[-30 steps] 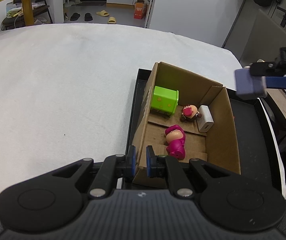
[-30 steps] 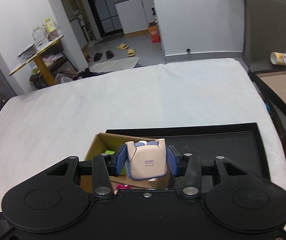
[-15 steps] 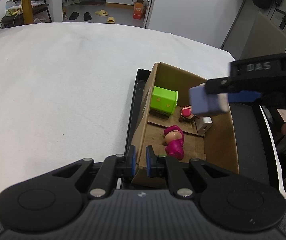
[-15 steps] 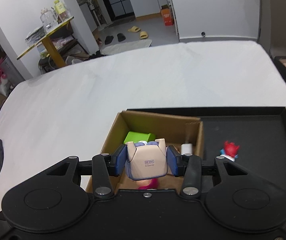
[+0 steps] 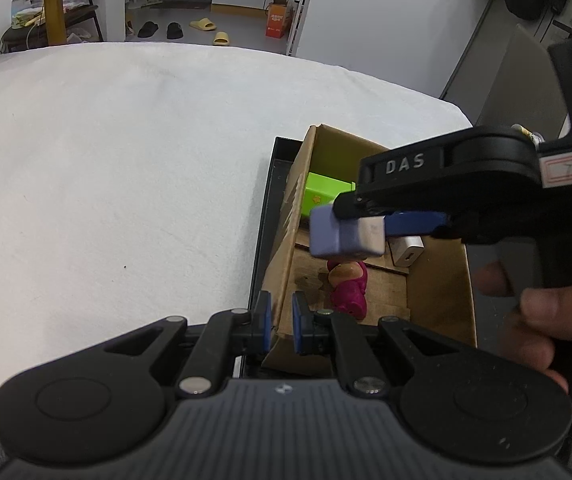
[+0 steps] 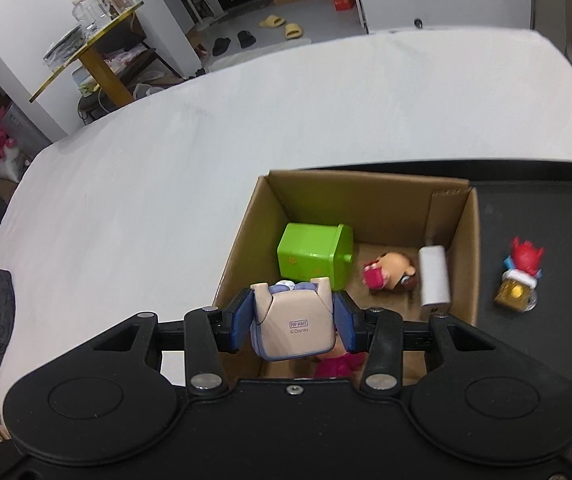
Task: Organize rigid objects
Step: 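Carry the bunny cube with the right gripper over the box, then open the right gripper to drop the bunny cube into the box, then move the right gripper down to the red crab figure on the tray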
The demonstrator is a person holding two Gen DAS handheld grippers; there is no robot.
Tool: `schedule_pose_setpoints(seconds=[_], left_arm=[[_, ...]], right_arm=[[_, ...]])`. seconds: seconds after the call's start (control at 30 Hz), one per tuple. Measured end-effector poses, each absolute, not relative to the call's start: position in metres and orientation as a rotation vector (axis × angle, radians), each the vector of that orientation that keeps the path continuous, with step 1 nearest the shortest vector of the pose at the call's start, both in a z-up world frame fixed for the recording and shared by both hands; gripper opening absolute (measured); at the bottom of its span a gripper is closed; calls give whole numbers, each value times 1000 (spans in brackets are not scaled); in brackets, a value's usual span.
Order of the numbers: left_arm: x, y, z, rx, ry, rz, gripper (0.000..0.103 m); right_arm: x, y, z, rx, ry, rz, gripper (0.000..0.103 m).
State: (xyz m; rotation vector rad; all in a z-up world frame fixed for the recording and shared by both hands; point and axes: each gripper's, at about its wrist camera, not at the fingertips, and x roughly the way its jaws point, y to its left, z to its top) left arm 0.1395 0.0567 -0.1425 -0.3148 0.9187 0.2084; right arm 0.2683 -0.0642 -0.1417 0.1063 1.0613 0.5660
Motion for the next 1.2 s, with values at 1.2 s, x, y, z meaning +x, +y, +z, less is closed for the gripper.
schedule_pose_setpoints(seconds=[1.2], left_arm=[[139,52,-142,-287,925,224,9]], right_arm=[[263,-157,-128,222,1039,519,45]])
